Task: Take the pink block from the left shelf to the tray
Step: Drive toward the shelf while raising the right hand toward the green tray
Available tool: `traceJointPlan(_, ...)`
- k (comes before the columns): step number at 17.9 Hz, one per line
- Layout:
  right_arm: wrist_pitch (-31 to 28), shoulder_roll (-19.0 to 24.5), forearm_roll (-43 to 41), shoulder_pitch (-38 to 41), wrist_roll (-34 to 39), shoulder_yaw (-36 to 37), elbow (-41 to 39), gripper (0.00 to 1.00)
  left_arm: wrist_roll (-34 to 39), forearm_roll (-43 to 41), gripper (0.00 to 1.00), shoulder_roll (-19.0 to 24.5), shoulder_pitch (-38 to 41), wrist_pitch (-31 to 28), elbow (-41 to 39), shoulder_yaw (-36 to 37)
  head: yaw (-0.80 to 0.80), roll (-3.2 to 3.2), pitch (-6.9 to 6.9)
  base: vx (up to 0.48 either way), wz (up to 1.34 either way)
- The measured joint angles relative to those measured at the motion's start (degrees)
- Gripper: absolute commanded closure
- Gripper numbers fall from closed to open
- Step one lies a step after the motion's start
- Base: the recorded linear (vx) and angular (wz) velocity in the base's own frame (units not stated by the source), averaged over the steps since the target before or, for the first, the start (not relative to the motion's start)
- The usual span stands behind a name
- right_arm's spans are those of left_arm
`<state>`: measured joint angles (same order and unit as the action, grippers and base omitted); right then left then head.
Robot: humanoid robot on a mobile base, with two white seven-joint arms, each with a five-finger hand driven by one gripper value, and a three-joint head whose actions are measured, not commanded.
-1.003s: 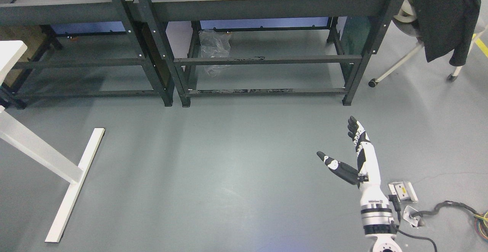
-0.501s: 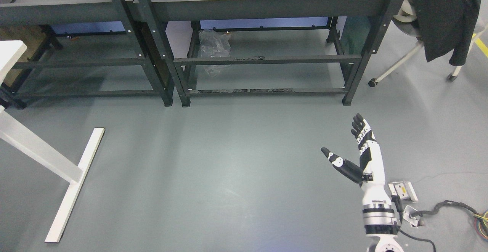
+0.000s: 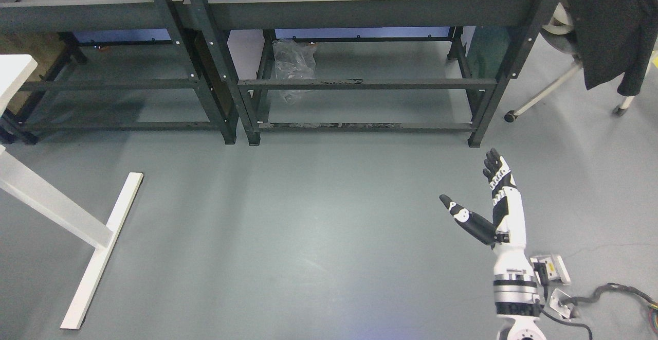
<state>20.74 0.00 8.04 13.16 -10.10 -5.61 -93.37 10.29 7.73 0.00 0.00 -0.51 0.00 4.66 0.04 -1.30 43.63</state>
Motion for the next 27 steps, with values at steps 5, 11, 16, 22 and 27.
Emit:
traceJointPlan(5,0.9,0.0,4.7,-0.1,-0.5,0.8,0.0,0.01,0.0,0.0,0.00,0.0,0.0,0.0,0.0,0.0,0.00,0.00,0.00,0.187,0.06)
traceJointPlan(11,1.1,0.0,13.9,-0.9,-7.2,2.9,-0.1,0.01,0.0,0.0,0.00,0.0,0.0,0.0,0.0,0.0,0.00,0.00,0.00,0.194,-0.17)
traceJointPlan(16,3.7,0.0,22.1,-1.8,-9.2,4.0,-0.3,0.01,0.0,0.0,0.00,0.0,0.0,0.0,0.0,0.0,0.00,0.00,0.00,0.197,0.04)
traceJointPlan(22,-1.3,0.0,31.2,-4.2,-9.3,4.3,-0.3,0.05,0.0,0.0,0.00,0.0,0.0,0.0,0.0,0.0,0.00,0.00,0.00,0.227,0.02)
traceJointPlan(27,-6.6,-0.5,39.2,-5.2,-9.3,2.4,-0.3,0.01,0.0,0.0,0.00,0.0,0.0,0.0,0.0,0.0,0.00,0.00,0.00,0.280,0.05)
